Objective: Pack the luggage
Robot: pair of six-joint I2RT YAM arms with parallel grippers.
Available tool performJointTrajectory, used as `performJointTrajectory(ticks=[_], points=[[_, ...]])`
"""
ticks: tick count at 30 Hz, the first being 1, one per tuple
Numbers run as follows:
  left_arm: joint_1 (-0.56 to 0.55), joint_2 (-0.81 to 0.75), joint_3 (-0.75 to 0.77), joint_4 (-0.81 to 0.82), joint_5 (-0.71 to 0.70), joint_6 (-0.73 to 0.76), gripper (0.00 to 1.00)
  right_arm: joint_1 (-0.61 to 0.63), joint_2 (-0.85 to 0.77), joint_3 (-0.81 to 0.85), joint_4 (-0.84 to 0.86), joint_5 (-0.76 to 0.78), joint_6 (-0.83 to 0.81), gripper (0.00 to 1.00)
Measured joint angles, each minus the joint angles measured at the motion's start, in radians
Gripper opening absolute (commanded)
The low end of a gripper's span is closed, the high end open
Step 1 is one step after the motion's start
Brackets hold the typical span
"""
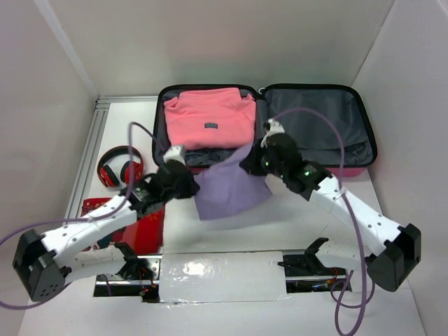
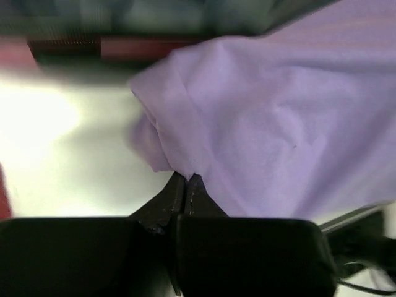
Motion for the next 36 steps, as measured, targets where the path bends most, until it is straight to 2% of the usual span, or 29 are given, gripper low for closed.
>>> performJointTrajectory(ticks=[4,7,10,11,16,18,23,27,31,33,34,35,36], points=[[0.089,-0.069,0.205,-0.047,0.022,0.097,0.00,-0.008,0.038,0.262,-0.034,0.000,-0.055,0.00],[0.207,-0.035,0.418,-0.106,0.059,0.177,0.00,-0.040,0.146,0.495,-0.060,-0.014,-0.100,0.00],[0.363,0.085,0.670,-0.132,0.129,0.249,0.00,-0.087,0.288,0.710,-0.069,-0.044,-0.139,0.00],[0.378,0.100,0.694,-0.128,0.136,0.253,0.00,-0.102,0.333,0.768,-0.064,-0.053,-0.148,0.00],[0.556,0.345,1.007,-0.157,0.307,0.317,0.00,-0.203,0.605,1.098,-0.100,-0.156,-0.185,0.00],[0.599,0.431,1.077,-0.152,0.360,0.330,0.00,-0.240,0.696,1.174,-0.096,-0.192,-0.193,0.00],[0.650,0.625,1.095,-0.107,0.448,0.335,0.00,-0.317,0.880,1.212,-0.088,-0.287,-0.198,0.00],[0.660,0.750,0.963,-0.003,0.463,0.329,0.00,-0.345,1.013,1.133,-0.042,-0.332,-0.221,0.00],[0.684,0.904,0.871,0.076,0.472,0.323,0.00,-0.355,1.202,1.133,-0.028,-0.373,-0.237,0.01],[0.694,0.983,0.857,0.084,0.465,0.323,0.03,-0.358,1.289,1.138,-0.026,-0.397,-0.238,0.12],[0.695,1.010,0.856,0.087,0.467,0.322,0.08,-0.365,1.315,1.141,-0.008,-0.424,-0.229,0.36],[0.695,1.025,0.856,0.097,0.469,0.323,0.15,-0.374,1.316,1.151,-0.011,-0.443,-0.230,0.51],[0.694,1.025,0.863,0.096,0.468,0.325,0.37,-0.378,1.309,1.164,-0.013,-0.440,-0.241,0.68]])
